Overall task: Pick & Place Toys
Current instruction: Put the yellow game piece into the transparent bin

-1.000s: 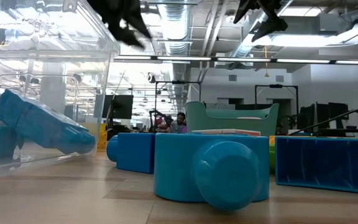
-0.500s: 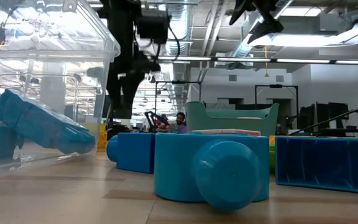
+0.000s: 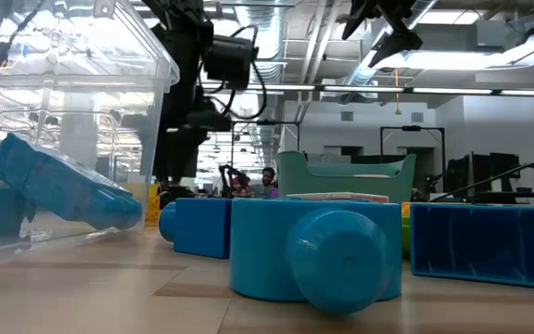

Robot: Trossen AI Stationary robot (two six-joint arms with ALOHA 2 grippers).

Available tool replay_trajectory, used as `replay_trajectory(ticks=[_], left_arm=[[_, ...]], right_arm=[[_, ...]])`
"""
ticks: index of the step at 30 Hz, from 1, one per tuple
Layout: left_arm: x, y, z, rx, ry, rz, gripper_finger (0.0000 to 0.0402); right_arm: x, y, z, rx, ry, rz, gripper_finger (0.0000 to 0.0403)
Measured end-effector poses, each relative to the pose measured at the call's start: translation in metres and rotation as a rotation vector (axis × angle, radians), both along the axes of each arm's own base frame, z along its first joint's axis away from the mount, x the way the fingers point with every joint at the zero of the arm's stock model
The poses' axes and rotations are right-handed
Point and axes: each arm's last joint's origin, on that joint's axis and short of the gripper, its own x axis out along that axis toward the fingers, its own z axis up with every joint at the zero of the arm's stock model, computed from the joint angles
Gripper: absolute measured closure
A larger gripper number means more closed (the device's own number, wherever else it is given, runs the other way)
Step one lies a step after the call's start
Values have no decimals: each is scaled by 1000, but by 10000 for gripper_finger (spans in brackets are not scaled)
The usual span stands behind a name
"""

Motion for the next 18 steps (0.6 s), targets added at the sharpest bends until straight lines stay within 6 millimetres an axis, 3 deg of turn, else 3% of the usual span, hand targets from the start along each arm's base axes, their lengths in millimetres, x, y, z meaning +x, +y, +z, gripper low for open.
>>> replay_trajectory(ticks=[7,18], left_arm=[[-13,-9,-26,-82,21,-7,249],[-18,-18,-36,-106,18,-24,249]], right_arm=[[0,0,0,0,0,0,17],[0,0,0,0,0,0,17]])
